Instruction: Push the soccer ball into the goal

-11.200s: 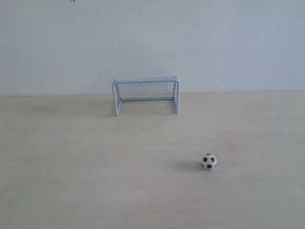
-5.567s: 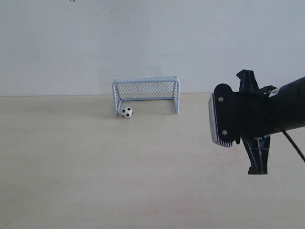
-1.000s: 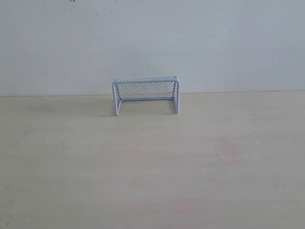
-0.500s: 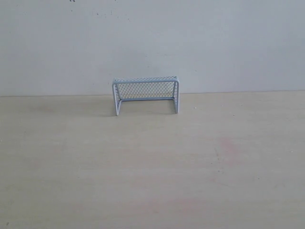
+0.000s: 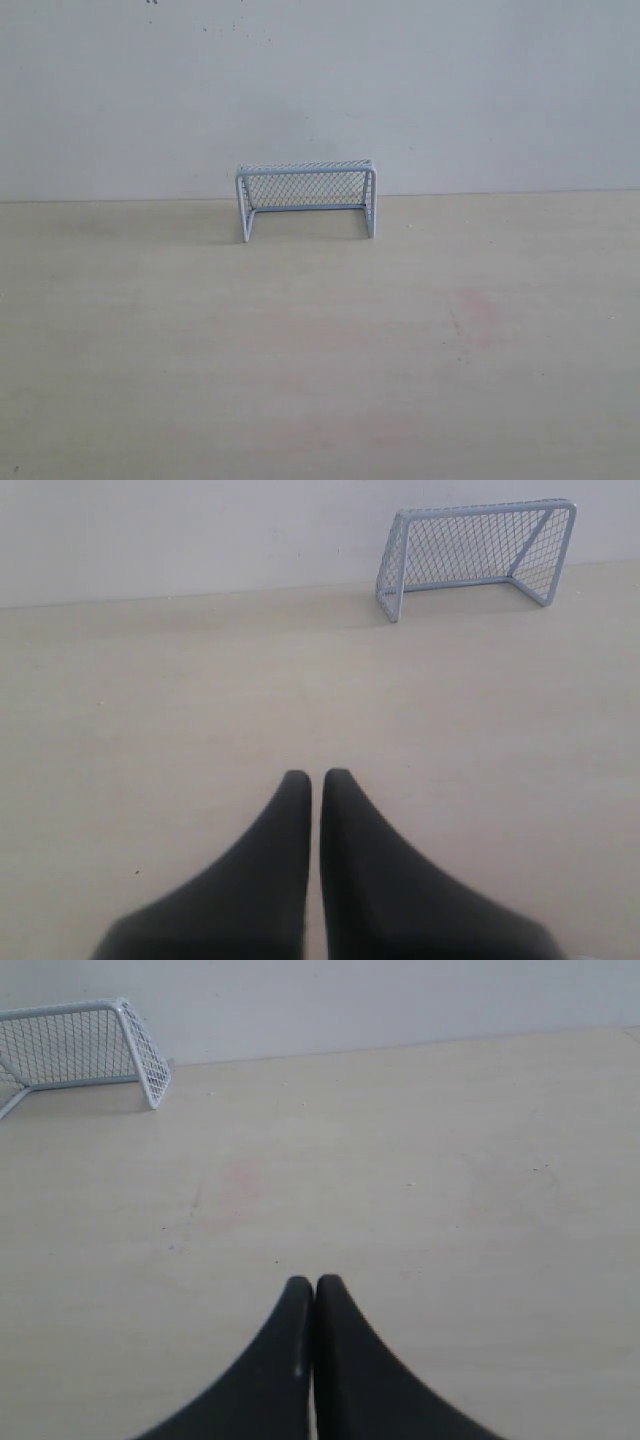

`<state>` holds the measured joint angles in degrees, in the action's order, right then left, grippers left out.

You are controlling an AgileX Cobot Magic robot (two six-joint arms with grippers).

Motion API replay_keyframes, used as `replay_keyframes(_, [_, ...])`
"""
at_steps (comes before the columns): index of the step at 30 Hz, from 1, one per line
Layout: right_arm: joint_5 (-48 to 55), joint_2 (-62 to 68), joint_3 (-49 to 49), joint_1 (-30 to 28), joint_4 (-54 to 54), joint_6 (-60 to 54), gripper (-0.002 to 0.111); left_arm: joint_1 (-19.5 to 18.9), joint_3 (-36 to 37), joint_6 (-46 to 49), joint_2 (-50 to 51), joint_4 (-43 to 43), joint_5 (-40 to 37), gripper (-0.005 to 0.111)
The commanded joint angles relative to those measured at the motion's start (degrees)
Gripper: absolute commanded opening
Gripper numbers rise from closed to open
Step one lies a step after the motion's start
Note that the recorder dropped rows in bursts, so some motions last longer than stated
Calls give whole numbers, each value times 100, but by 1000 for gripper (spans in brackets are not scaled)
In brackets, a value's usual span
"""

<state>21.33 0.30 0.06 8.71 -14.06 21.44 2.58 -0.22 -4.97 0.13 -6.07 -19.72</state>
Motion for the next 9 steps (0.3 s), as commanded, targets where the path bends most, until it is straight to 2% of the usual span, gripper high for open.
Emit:
replay_keyframes(1, [-20,-30,-6,-14,17,8,0,-16,22,0,-13,1,21,4])
replay_keyframes(9, [-5,-30,-6,-14,17,33,0,-16,22,0,-13,1,21,4])
